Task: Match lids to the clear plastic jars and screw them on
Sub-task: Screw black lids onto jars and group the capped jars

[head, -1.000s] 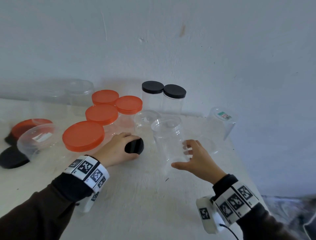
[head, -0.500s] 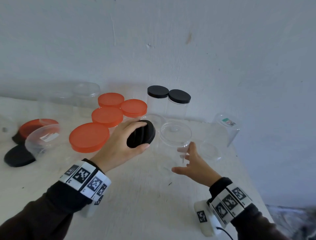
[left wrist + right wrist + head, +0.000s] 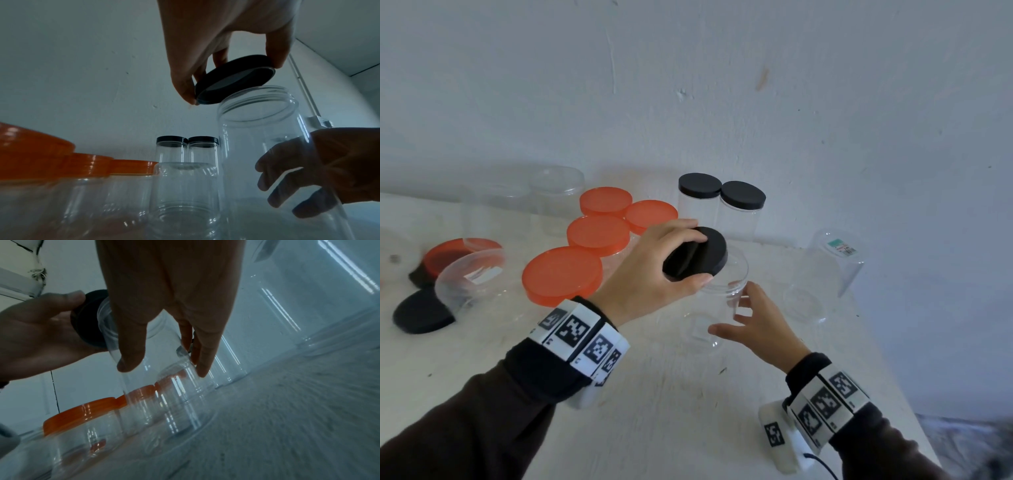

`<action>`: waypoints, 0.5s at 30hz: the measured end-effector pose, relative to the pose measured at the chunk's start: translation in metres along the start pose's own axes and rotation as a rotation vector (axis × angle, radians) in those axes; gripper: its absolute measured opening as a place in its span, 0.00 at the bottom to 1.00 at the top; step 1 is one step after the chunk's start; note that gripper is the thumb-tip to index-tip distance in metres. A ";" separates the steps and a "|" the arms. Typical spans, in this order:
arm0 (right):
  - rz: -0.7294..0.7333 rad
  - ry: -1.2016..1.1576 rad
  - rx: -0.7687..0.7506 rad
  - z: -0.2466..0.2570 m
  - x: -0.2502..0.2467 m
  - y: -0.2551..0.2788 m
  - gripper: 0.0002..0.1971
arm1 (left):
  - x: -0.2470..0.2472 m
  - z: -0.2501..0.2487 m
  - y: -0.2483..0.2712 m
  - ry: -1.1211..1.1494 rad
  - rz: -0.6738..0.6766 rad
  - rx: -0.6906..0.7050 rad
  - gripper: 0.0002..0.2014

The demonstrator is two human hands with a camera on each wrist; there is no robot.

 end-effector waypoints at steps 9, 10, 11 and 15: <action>0.000 -0.018 -0.031 -0.001 0.002 -0.003 0.32 | 0.021 -0.012 -0.017 -0.129 0.111 0.044 0.31; 0.001 -0.021 -0.033 -0.001 0.002 -0.003 0.32 | 0.021 -0.012 -0.017 -0.131 0.110 0.044 0.31; 0.002 -0.022 -0.035 -0.001 0.002 -0.003 0.32 | 0.021 -0.012 -0.018 -0.131 0.110 0.046 0.31; 0.004 -0.015 -0.045 0.000 0.003 -0.003 0.29 | 0.025 -0.012 -0.021 -0.140 0.135 0.055 0.32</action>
Point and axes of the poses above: each hand's wrist, its own y-axis away from the middle knuckle, its own x-axis out of the palm, z = x × y, the point moved 5 cm from there along -y, towards the middle knuckle, and after that the axes turned 9 degrees about z, right-handed, at the moved point
